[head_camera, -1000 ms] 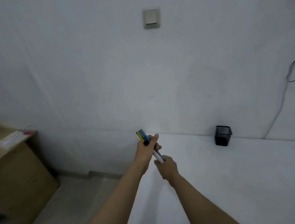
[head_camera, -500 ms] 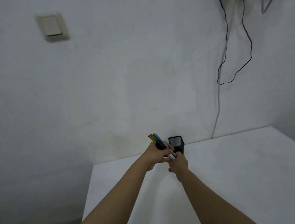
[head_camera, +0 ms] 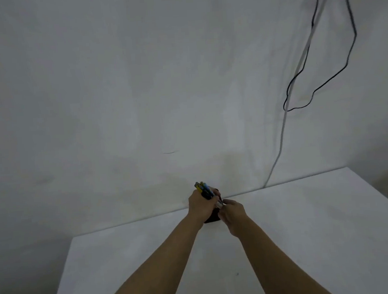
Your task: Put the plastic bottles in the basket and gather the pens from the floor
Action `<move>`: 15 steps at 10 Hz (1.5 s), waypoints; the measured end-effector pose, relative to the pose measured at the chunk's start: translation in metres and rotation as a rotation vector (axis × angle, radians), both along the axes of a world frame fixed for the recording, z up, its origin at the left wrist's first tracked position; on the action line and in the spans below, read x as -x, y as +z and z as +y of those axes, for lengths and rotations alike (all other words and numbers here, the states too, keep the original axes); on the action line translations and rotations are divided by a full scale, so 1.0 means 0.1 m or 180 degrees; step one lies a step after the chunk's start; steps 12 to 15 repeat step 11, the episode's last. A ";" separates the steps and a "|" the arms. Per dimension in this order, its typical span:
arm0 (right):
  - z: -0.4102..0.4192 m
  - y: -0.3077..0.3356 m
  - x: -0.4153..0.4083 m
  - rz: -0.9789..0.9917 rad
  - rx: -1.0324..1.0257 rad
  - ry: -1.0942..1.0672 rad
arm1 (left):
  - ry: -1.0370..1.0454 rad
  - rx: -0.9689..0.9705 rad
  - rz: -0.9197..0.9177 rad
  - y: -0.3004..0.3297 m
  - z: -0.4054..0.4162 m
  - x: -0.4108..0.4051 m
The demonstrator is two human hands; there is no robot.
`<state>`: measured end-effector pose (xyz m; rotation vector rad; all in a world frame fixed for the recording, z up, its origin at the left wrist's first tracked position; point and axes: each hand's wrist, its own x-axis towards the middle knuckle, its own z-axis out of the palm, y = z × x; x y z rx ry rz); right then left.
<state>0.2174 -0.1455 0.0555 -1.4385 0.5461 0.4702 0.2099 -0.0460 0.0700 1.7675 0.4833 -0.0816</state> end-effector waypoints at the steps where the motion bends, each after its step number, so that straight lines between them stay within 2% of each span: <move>1: -0.01 -0.12 -0.27 0.0143 0.0056 0.0089 | 0.0212 -0.0216 0.0141 -0.17 0.00 -0.24; 4: 0.11 -0.31 -0.71 0.0575 -0.0547 0.0319 | 0.0242 -0.0487 0.0393 -0.51 0.08 -0.61; 5: 0.11 -0.26 -0.77 0.0644 -0.0777 0.0359 | 0.0022 -0.0651 0.0271 -0.54 0.08 -0.59; 6: 0.11 -0.22 -0.77 0.0590 -0.0921 0.0351 | 0.0092 -0.0791 0.0094 -0.51 0.07 -0.54; 8: 0.01 -0.07 -0.64 0.0527 -0.0676 0.0394 | 0.0074 -0.1129 -0.0194 -0.33 0.01 -0.39; 10: -0.09 0.12 -0.40 0.0411 -0.0474 0.0498 | -0.0086 -0.1348 -0.0232 -0.18 -0.01 -0.06; 15: -0.09 0.16 -0.22 0.0331 -0.0406 0.0522 | -0.0051 -0.1374 -0.0274 -0.15 -0.02 0.12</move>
